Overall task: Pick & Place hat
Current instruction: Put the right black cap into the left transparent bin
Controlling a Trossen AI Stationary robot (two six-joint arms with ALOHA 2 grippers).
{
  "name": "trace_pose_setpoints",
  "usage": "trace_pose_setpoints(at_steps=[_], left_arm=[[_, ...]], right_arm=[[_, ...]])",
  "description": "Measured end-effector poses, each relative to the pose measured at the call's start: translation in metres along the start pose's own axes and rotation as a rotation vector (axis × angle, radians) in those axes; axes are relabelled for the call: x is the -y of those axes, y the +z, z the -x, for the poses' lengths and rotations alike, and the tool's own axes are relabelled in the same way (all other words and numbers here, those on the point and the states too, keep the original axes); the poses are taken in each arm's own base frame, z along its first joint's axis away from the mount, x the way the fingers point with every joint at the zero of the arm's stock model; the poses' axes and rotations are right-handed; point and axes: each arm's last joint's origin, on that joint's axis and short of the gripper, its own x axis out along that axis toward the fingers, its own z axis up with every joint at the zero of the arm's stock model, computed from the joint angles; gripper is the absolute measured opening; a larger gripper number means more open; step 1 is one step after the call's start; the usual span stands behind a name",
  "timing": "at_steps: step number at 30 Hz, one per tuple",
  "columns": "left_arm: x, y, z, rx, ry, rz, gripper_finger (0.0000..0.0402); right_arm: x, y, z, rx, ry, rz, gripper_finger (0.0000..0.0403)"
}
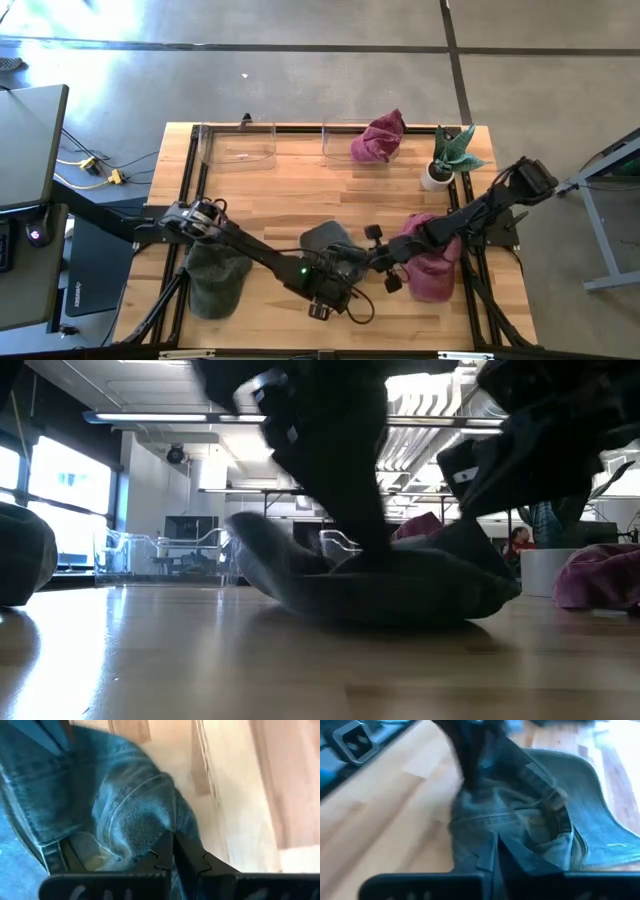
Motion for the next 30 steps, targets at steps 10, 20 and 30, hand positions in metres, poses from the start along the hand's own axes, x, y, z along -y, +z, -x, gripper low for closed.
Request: trace_pose_setpoints(at_steps=[10, 20, 30], left_arm=[[0.004, 0.015, 0.000, 0.132, -0.197, -0.080, 0.0004], [-0.011, 0.018, -0.003, 0.128, -0.210, 0.010, 0.0012], [-0.015, -0.004, -0.004, -0.112, -0.159, 0.166, 0.0023]], right_arm=[[0.026, -0.034, -0.020, -0.192, -0.356, -0.126, 0.0003], [0.027, -0.026, -0.011, -0.185, -0.317, -0.081, 0.0003], [0.005, -0.007, 0.010, -0.120, -0.083, 0.038, 0.0015]])
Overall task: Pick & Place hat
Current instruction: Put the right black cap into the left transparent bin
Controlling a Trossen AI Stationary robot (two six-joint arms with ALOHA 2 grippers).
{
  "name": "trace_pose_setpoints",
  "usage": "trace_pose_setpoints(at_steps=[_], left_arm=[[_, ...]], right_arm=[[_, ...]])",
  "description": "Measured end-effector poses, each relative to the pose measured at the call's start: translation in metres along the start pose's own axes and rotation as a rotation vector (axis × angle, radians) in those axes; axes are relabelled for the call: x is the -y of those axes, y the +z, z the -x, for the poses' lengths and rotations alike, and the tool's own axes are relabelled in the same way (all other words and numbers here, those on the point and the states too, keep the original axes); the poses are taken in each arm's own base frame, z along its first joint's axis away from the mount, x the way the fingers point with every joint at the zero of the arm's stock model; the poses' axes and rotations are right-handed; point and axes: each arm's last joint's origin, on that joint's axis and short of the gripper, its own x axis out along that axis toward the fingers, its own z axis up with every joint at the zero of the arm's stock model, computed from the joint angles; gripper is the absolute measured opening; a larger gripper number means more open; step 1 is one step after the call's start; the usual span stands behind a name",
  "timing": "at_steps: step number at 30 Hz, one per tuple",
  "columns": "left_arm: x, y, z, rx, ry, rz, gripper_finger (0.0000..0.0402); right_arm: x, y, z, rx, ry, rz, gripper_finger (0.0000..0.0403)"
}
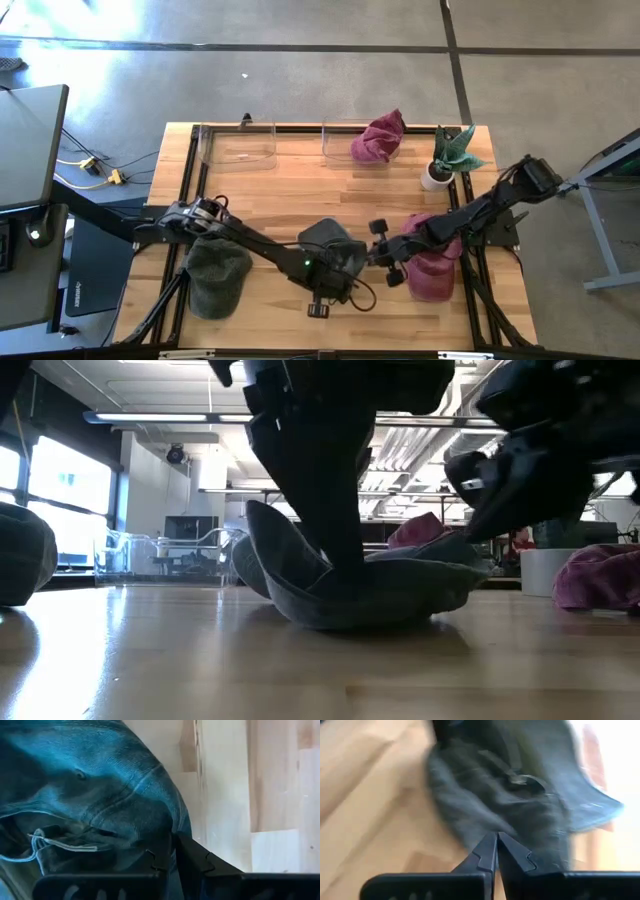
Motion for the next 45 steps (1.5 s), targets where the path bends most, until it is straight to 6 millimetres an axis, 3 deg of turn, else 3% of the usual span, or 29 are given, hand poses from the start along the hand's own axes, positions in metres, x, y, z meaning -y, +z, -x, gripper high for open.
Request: trace_pose_setpoints(at_steps=[4, 9, 13, 17, 22, 25, 28, 31, 35, 40, 45], left_arm=[[0.001, 0.002, 0.000, 0.023, 0.006, 0.008, 0.0023], [-0.002, 0.018, 0.001, 0.163, -0.066, 0.031, 0.0032], [-0.016, 0.022, 0.000, 0.143, -0.112, 0.052, 0.0074], [-0.029, 0.021, -0.001, 0.105, -0.074, 0.029, 0.0136], [-0.034, 0.012, 0.011, 0.111, 0.257, 0.089, 0.0167], [-0.036, 0.014, 0.013, 0.123, 0.244, 0.122, 0.0169], [-0.039, 0.011, -0.002, 0.066, 0.215, 0.143, 0.0169], [-0.047, -0.001, -0.012, -0.030, 0.315, 0.200, 0.0169], [-0.053, -0.005, -0.007, -0.045, 0.412, 0.278, 0.0169], [-0.053, -0.014, -0.003, -0.097, 0.486, 0.320, 0.0169], [-0.046, -0.018, 0.015, -0.009, 0.636, 0.347, 0.0169]], right_arm=[[-0.014, -0.002, -0.005, 0.009, 0.067, 0.048, 0.0051], [-0.026, -0.003, -0.012, 0.047, 0.075, 0.112, 0.0119], [-0.027, -0.005, -0.017, 0.046, 0.071, 0.111, 0.0153], [-0.028, -0.005, -0.017, 0.044, 0.100, 0.132, 0.0160], [-0.024, -0.005, -0.018, 0.042, 0.087, 0.127, 0.0147], [-0.016, -0.006, -0.020, 0.032, 0.031, 0.084, 0.0128], [-0.010, -0.008, -0.022, 0.010, 0.022, 0.042, 0.0097], [-0.008, -0.011, -0.025, -0.014, 0.038, 0.035, 0.0058], [-0.006, -0.019, -0.032, -0.056, 0.031, 0.034, 0.0008], [-0.004, -0.025, -0.034, -0.106, 0.004, 0.079, 0.0016], [-0.003, -0.011, -0.020, -0.039, -0.021, 0.085, 0.0004]])
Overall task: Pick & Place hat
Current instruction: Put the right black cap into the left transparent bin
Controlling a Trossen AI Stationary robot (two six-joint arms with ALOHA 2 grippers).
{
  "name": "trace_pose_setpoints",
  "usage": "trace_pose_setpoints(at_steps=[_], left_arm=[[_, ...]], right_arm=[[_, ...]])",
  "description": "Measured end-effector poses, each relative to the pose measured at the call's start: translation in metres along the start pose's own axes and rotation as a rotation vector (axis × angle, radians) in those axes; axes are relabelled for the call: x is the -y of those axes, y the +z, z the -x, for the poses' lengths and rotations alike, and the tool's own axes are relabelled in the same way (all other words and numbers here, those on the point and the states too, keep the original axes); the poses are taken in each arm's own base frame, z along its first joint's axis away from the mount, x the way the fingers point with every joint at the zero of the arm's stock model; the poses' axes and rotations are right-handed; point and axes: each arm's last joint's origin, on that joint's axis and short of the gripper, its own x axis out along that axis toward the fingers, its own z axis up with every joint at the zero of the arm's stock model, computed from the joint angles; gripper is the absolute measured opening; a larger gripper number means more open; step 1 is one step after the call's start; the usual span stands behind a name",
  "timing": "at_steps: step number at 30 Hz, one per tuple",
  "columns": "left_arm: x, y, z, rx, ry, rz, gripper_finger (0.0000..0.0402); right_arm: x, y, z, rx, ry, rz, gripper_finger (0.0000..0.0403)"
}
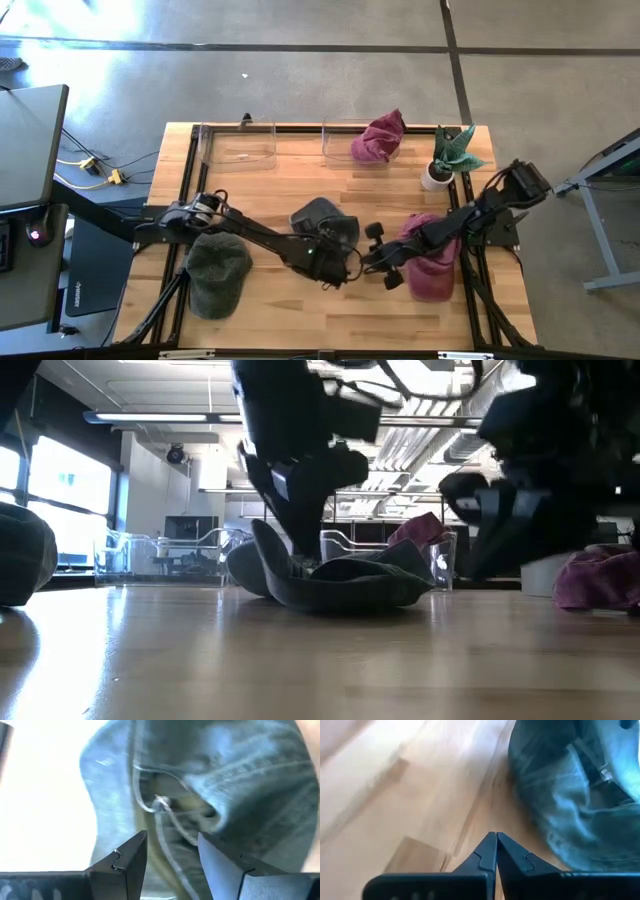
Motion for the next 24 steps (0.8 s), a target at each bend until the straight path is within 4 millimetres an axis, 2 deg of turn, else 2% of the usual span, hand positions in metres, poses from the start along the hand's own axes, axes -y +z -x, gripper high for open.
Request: trace_pose_setpoints(at_steps=[3, 7, 10, 12, 14, 18, 21, 24], left_arm=[[-0.004, -0.001, 0.002, 0.010, 0.054, -0.018, 0.0168], [-0.009, 0.014, -0.008, 0.044, 0.006, 0.018, 0.0148], [0.001, 0.025, -0.029, 0.058, -0.087, -0.003, 0.0125], [0.006, 0.025, -0.042, 0.040, -0.119, -0.034, 0.0110], [0.012, 0.030, -0.048, 0.060, -0.177, -0.049, 0.0097], [0.020, 0.039, -0.047, 0.156, -0.242, -0.092, 0.0077], [0.029, 0.046, -0.040, 0.260, -0.296, -0.119, 0.0068], [0.035, 0.042, -0.025, 0.314, -0.293, -0.170, 0.0063]], right_arm=[[0.001, 0.004, 0.005, 0.027, 0.000, -0.021, 0.0005], [0.001, 0.005, 0.007, 0.024, 0.005, -0.028, 0.0008], [0.000, 0.003, 0.007, 0.013, 0.013, -0.024, 0.0002], [-0.001, 0.001, 0.007, -0.004, 0.018, -0.015, 0.0003], [-0.003, 0.001, 0.008, -0.006, 0.022, -0.005, 0.0006], [-0.007, 0.001, 0.012, -0.023, 0.061, 0.040, 0.0003], [-0.011, 0.006, 0.019, 0.018, 0.121, 0.065, 0.0002], [-0.016, 0.012, 0.027, 0.061, 0.169, 0.080, 0.0005]])
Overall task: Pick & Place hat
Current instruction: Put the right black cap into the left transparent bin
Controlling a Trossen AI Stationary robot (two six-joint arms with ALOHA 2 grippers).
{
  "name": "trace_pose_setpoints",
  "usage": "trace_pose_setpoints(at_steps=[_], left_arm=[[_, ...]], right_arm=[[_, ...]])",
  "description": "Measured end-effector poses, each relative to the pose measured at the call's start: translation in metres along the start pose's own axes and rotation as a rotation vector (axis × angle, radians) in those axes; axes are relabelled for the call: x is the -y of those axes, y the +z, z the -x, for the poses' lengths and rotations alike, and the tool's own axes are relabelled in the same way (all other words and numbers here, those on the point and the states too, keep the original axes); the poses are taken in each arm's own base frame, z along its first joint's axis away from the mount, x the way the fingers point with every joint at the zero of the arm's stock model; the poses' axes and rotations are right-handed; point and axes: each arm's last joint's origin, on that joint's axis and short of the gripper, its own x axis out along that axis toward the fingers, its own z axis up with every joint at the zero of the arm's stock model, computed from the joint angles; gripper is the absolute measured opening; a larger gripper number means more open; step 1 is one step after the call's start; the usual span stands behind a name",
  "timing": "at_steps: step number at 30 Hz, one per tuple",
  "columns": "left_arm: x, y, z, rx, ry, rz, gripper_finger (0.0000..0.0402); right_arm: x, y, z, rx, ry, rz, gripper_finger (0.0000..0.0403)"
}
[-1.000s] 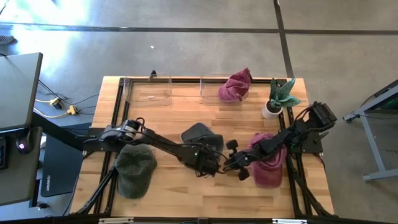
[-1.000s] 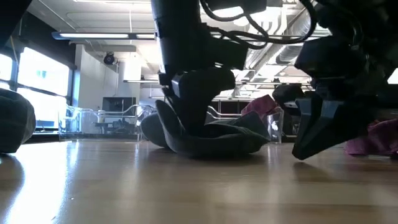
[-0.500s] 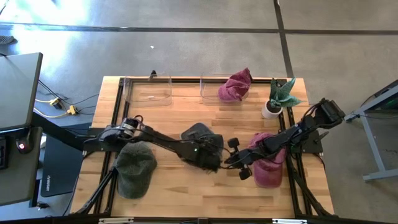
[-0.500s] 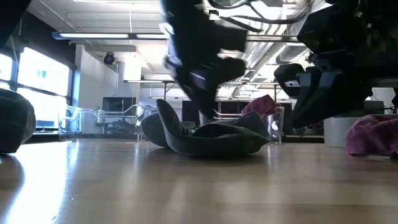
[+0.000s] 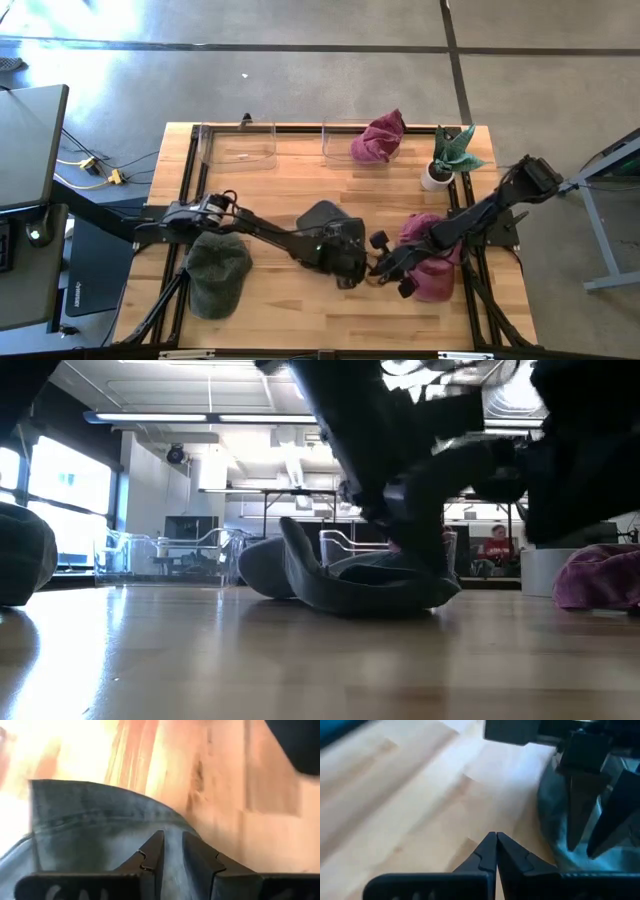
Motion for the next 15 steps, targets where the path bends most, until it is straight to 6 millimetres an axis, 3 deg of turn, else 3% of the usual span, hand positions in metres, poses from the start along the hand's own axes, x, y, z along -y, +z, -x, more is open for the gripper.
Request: trace_pose_setpoints(at_steps=[4, 6, 9, 12, 15], left_arm=[[0.002, -0.003, 0.034, -0.014, 0.118, -0.008, 0.0060], [0.000, -0.010, 0.035, -0.078, 0.140, 0.014, 0.0059], [-0.006, -0.013, 0.025, -0.121, 0.109, 0.058, 0.0059], [-0.003, -0.010, -0.006, -0.112, -0.012, 0.083, 0.0059], [0.001, -0.010, -0.020, -0.101, -0.135, 0.047, 0.0059]], right_arm=[[-0.002, 0.006, 0.007, 0.037, -0.009, 0.006, 0.0003], [-0.002, 0.006, 0.007, 0.036, -0.024, 0.005, 0.0002], [-0.002, 0.005, 0.007, 0.028, -0.024, 0.005, 0.0005], [-0.002, 0.004, 0.009, 0.010, -0.018, 0.008, 0.0005], [-0.002, 0.005, 0.014, 0.007, -0.021, 0.021, 0.0002]])
